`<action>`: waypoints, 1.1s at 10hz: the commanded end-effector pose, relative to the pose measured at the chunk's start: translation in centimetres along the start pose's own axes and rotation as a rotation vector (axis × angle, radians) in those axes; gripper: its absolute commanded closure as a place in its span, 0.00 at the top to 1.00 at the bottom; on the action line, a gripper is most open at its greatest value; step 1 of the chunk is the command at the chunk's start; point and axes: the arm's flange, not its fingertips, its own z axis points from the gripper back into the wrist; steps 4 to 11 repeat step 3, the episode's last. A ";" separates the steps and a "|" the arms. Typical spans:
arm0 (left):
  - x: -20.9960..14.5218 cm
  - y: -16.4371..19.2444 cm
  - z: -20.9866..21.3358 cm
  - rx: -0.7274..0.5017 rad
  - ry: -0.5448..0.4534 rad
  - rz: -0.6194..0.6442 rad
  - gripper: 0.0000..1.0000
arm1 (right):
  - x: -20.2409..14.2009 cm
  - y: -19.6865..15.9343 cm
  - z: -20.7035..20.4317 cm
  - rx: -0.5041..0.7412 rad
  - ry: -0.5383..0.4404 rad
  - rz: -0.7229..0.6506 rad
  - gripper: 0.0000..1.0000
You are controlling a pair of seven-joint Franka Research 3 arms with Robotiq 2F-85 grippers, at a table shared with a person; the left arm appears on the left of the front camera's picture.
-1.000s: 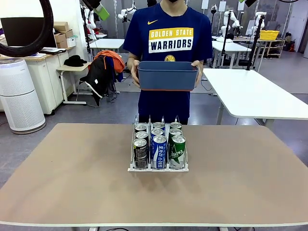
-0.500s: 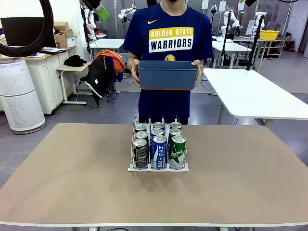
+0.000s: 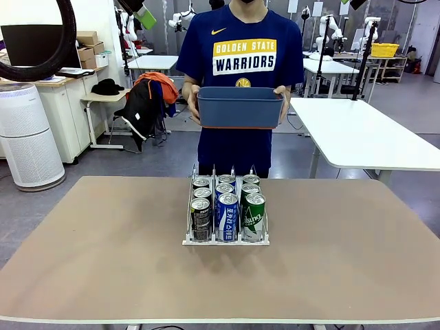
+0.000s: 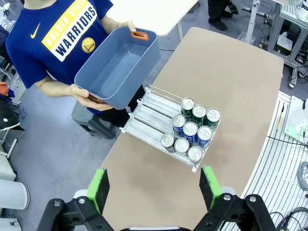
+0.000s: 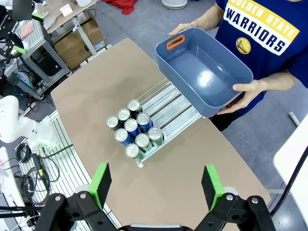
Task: Fill the beverage cans into the dispenser.
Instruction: Place the picked Pepsi coke in the line of the Automatic Can Dispenser with the same cans.
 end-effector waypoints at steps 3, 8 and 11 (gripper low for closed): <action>-0.1 0.0 0.0 -0.007 -0.001 0.006 1.00 | -0.1 0.1 0.0 0.004 0.001 -0.009 1.00; -0.1 0.0 0.0 -0.007 -0.001 0.006 1.00 | -0.1 0.1 0.0 0.004 0.001 -0.009 1.00; -0.1 0.0 0.0 -0.007 -0.001 0.006 1.00 | -0.1 0.1 0.0 0.004 0.001 -0.009 1.00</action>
